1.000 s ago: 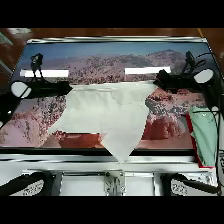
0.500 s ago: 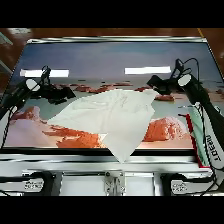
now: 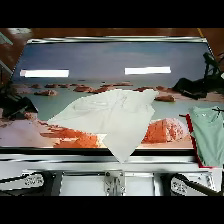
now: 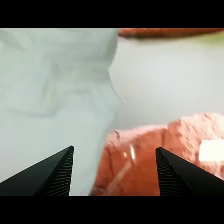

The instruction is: Fold the shirts.

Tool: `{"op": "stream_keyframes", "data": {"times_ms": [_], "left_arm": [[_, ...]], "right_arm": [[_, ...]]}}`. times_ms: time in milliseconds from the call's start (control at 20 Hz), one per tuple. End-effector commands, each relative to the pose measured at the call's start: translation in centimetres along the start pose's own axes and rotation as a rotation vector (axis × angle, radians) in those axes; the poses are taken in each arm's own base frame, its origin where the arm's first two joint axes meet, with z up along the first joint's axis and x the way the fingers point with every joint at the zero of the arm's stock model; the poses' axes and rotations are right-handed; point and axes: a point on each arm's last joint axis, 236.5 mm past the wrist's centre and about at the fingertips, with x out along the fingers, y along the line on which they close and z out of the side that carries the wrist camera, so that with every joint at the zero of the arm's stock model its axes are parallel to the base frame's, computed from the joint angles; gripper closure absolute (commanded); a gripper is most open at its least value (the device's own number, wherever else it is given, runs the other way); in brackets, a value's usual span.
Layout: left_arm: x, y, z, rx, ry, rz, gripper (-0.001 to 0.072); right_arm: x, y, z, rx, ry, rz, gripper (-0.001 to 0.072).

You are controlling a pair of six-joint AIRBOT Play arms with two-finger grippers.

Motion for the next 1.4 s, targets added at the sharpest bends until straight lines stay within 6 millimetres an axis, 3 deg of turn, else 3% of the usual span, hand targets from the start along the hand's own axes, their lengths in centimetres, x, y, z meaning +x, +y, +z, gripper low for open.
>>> {"op": "stream_keyframes", "data": {"times_ms": [0,200,400,750,850,1000,1150,1200,1300,1350], "left_arm": [[3.6,0.9,-2.0,-0.023,0.03,-0.074,0.0046],[6.5,-0.4,1.0,-0.098,-0.126,-0.158,0.0046],[8.2,-0.3,2.2,-0.118,-0.168,-0.153,0.0048],[10.3,-1.0,2.5,-0.073,-0.142,-0.162,0.0053],[11.0,-1.4,2.7,-0.063,-0.139,-0.159,0.0118],[12.2,-2.2,2.3,-0.032,-0.111,-0.156,0.012],[12.9,-2.4,1.8,-0.032,-0.079,-0.161,0.04],[12.8,-2.5,1.7,-0.028,-0.073,-0.164,0.055],[12.8,-2.6,1.3,-0.002,-0.057,-0.169,0.0663],[12.8,-2.6,1.0,0.0,-0.047,-0.172,0.0664]], "right_arm": [[1.0,0.0,-6.1,0.011,0.211,0.059,0.0092],[3.3,1.5,-7.1,0.08,0.205,0.153,0.0092],[3.6,1.5,-7.0,0.089,0.195,0.156,0.0092],[3.6,2.2,-6.4,0.103,0.174,0.185,0.0092],[3.6,2.2,-6.4,0.108,0.174,0.187,0.0092],[3.6,2.2,-6.4,0.119,0.175,0.186,0.0092],[3.6,2.2,-6.4,0.13,0.176,0.185,0.0092],[3.6,2.2,-6.4,0.134,0.177,0.185,0.0092],[3.6,2.1,-6.6,0.132,0.183,0.177,0.0093],[3.8,1.8,-7.3,0.132,0.208,0.166,0.0093]]}}
